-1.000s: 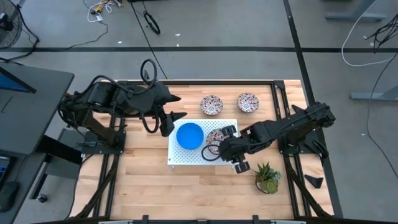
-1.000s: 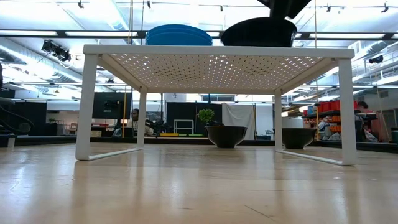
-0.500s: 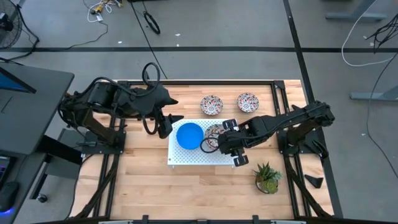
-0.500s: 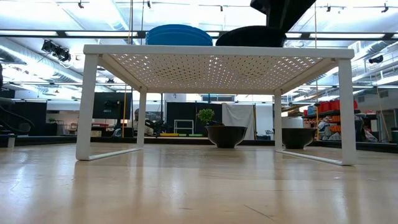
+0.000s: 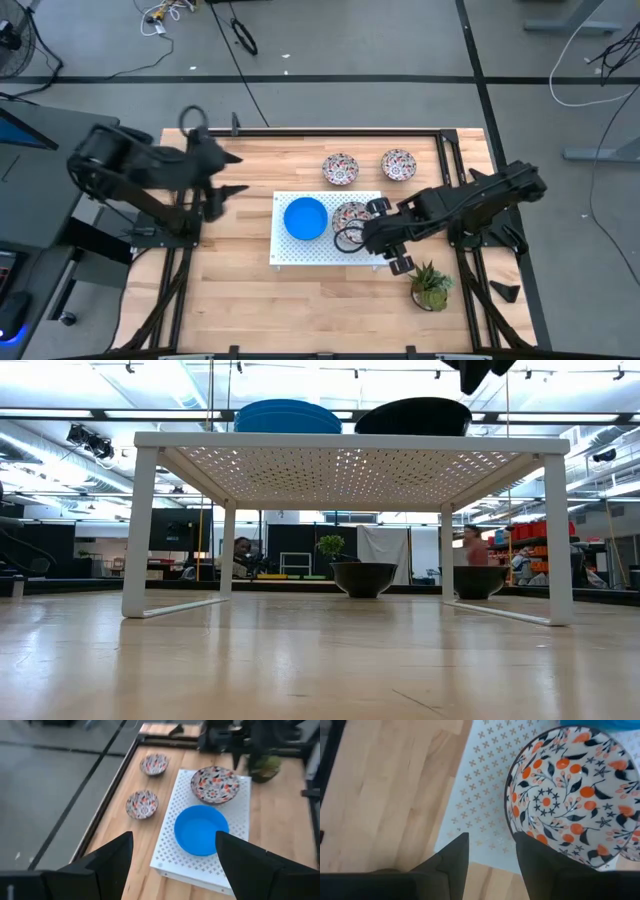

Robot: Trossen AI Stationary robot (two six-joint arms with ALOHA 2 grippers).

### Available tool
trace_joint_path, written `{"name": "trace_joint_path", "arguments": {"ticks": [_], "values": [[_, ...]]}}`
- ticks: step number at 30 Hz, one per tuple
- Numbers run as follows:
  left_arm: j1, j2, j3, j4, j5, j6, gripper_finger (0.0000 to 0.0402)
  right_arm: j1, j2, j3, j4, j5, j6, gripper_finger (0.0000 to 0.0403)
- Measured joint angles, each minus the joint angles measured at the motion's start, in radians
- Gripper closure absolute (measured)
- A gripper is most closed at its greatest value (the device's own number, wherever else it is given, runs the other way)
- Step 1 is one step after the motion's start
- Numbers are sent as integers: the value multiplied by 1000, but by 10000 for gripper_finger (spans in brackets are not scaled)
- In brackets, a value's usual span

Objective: Pick & Place Mini bowls
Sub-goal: Put the left orange patterned bowl on the shelf, then stack the left orange patterned bowl on top of the orange patterned bowl on the shelf

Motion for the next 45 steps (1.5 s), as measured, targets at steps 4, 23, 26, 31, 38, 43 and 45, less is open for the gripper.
{"name": "trace_joint_path", "arguments": {"ticks": [4,23,26,31,38,43,45], "values": [[-38,-101,-78,65,-3,51,113,-1,-17,0,22,0,-1,239],[-13,-649,-1132,1028,151,189,113,-3,-20,0,195,115,47,239],[19,-702,-1240,1115,157,228,113,-3,-19,0,255,115,71,239],[77,-812,-1379,1150,163,229,113,-3,-19,0,375,115,97,239],[124,-1000,-1557,1179,255,142,113,-3,-19,0,559,115,94,239],[124,-1121,-1680,1209,241,98,113,-3,-19,0,653,115,62,239],[124,-1161,-1730,1241,205,60,113,-3,-19,0,687,115,7,239]]}}
